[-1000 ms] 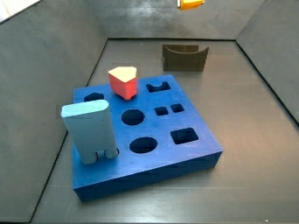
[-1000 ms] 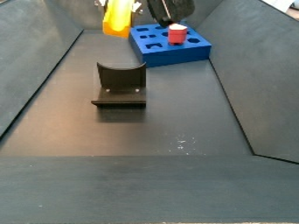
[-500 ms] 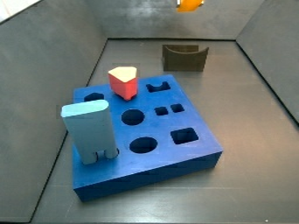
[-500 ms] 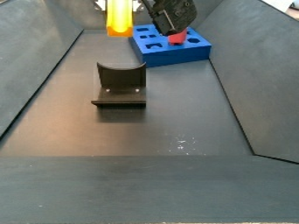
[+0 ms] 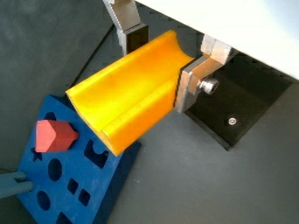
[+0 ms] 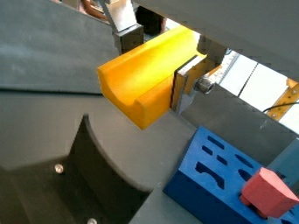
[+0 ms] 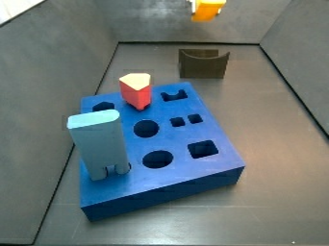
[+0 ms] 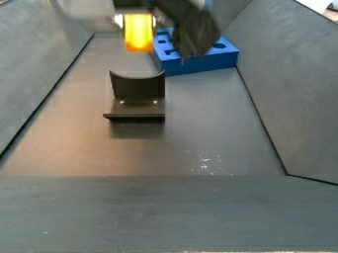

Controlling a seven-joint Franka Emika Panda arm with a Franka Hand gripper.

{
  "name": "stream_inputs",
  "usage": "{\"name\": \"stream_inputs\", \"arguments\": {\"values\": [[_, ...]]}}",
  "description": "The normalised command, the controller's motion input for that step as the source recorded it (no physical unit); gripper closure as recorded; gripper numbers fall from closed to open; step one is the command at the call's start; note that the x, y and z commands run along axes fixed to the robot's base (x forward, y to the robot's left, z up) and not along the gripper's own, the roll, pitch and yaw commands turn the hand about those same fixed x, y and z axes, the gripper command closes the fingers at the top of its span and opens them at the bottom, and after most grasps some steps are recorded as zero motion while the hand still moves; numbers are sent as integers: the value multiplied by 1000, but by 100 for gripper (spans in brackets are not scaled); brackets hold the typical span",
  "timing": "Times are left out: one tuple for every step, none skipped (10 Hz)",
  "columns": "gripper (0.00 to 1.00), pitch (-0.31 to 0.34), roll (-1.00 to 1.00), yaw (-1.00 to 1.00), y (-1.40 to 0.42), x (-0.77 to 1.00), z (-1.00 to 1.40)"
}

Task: Pick up the arch object. Move up. Place the arch object on the fixture. Regrasp the arch object. Move to above the board. Insert the arch object.
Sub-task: Place the arch object on the fixture.

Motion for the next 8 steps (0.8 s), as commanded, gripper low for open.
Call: {"name": "stream_inputs", "arguments": {"values": [[100, 196, -737, -247, 138, 186, -1000], [100, 142, -576, -263, 140, 193, -1000], [100, 95, -416, -259, 143, 194, -1000], [100, 47, -283, -244, 139, 197, -1000], [100, -9, -199, -216, 141, 201, -1000], [100, -38, -181, -188, 121, 172, -807], [100, -56, -175, -153, 96, 144, -610], [100, -71, -168, -119, 74, 117, -429]]}}
